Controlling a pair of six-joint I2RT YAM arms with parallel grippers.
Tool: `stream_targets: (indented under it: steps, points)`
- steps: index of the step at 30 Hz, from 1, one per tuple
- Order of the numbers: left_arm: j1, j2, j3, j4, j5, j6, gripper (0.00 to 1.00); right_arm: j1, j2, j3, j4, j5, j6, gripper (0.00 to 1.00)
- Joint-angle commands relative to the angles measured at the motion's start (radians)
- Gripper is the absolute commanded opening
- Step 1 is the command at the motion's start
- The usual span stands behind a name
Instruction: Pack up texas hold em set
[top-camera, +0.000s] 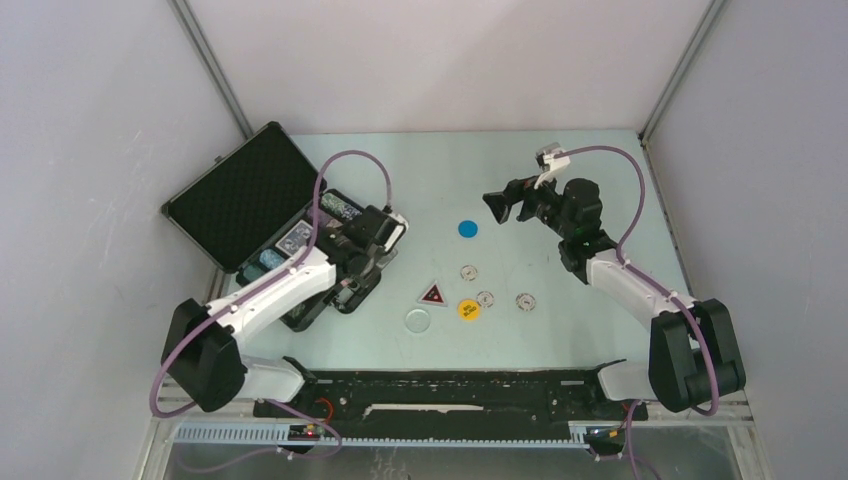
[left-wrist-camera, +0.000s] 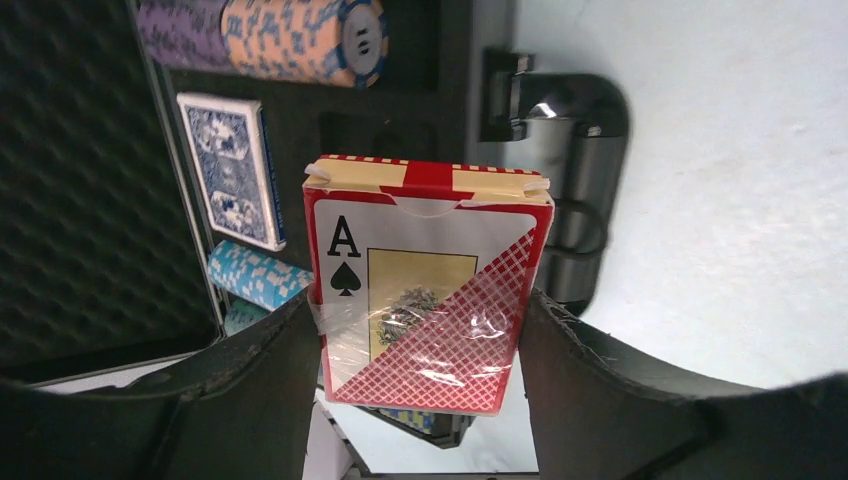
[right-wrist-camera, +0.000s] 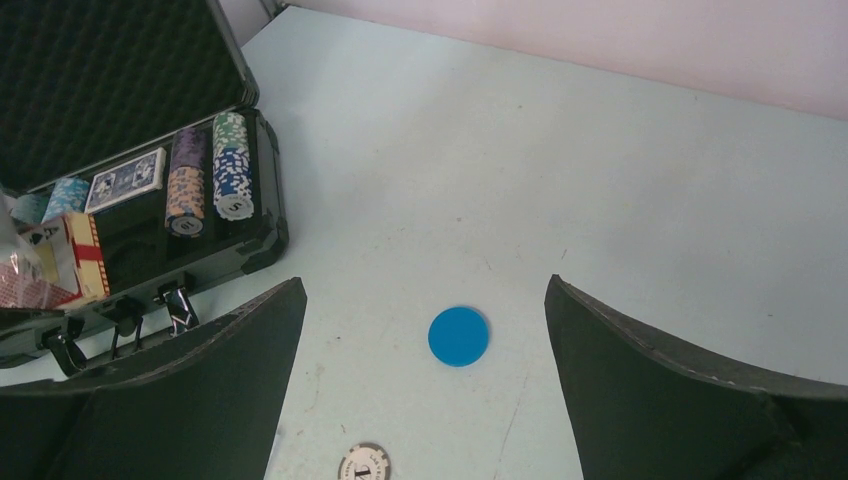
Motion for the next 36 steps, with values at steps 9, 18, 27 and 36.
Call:
stream_targets:
  steps: [9, 18, 27, 36]
  points:
    - [0.205, 0.119, 0.067, 0.119, 0.086, 0.108, 0.55, 0.015, -0.029, -0.001, 0.054, 0.008, -0.040, 1.00]
    - [0.310, 0.088, 0.042, 0.157, 0.249, 0.117, 0.55, 0.023, -0.028, -0.001, 0.060, 0.014, -0.042, 1.00]
    - [0.349, 0.173, 0.092, 0.117, 0.253, 0.115, 0.55, 0.033, -0.040, -0.001, 0.046, 0.023, -0.052, 1.00]
    - [0.394, 0.211, 0.084, 0.112, 0.295, 0.113, 0.56, 0.039, -0.034, -0.001, 0.046, 0.023, -0.050, 1.00]
